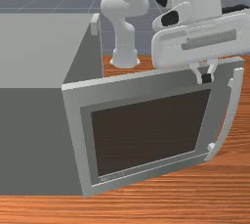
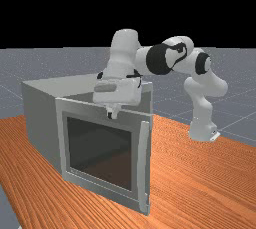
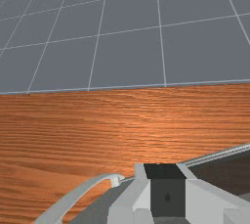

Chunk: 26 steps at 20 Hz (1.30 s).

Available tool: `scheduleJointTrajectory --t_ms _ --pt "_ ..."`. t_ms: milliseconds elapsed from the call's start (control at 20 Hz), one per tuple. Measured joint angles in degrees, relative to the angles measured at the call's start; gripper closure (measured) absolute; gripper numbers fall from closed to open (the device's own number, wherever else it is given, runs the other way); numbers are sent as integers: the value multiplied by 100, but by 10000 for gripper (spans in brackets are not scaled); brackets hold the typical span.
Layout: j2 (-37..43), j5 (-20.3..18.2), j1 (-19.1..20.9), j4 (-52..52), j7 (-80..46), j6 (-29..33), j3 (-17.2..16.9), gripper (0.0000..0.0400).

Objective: Close the microwave

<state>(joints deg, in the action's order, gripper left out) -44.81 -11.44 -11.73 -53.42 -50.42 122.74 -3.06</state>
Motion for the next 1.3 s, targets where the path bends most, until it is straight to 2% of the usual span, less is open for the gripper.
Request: scheduleJointTrajectory --t_ms 150,250,500,800,900,1000,1300 --pt "292 -9 51 -441 44 -20 -14 400" --pt "670 -156 213 -975 96 -165 6 400" --pt "2064 -214 485 -2965 481 -261 -74 400" --pt "4237 197 471 -5800 1187 -289 -339 400" --pt "4792 317 403 -6442 1375 -292 -465 400" --pt "5112 386 366 -6786 1516 -424 -611 400" --pt "5333 461 267 -6961 1824 -593 -934 400"
